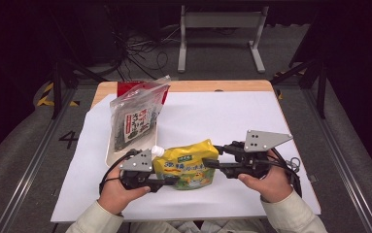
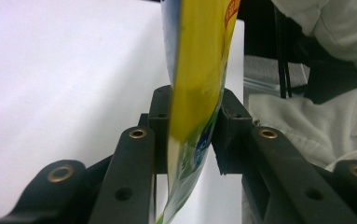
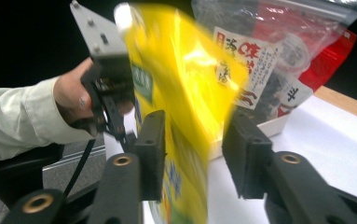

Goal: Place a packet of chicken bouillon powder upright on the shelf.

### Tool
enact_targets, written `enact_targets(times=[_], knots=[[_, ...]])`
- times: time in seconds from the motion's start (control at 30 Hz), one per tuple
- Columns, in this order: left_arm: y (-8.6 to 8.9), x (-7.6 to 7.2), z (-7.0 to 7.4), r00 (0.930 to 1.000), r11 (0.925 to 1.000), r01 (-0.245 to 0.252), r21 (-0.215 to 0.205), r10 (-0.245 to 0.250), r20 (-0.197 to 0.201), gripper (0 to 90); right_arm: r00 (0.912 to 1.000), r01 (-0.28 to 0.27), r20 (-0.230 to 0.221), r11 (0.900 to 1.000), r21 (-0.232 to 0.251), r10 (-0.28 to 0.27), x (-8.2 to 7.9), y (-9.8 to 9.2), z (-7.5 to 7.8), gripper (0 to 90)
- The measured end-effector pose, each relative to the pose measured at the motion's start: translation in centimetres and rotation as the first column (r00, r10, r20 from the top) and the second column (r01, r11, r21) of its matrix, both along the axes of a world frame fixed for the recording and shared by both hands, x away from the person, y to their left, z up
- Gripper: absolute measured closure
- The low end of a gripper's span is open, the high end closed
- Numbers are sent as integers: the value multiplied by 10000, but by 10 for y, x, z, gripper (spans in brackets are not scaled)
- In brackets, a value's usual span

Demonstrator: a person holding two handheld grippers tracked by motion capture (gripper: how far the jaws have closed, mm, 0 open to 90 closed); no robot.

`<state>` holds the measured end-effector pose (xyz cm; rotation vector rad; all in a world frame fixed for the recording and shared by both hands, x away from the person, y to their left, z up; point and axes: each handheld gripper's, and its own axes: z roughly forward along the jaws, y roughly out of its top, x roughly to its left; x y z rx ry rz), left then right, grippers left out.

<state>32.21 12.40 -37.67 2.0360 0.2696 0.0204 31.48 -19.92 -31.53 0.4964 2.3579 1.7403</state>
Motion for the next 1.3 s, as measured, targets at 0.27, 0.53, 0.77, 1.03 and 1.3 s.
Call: enact_targets(times=[0.27,0.53,0.77,1.03,1.3], knots=[[22,1,13,9991,9992,-379,-124,381,172,722,9996,268,-125,9996,-103,-269,3,-9,-1,539],[44,2,24,9956,9964,-835,-168,842,401,721,9980,584,-209,9981,-206,-588,6,-23,-1,516],[61,2,33,9914,9933,-1145,-136,1152,626,721,9950,942,-299,9948,-395,-954,10,-35,-5,487],[80,2,41,9816,9859,-1656,-234,1671,924,721,9915,1244,-316,9906,-562,-1263,11,-46,-6,470],[93,4,44,9740,9790,-2029,-175,2036,994,721,9875,1521,-282,9847,-853,-1550,12,-53,-7,448]])
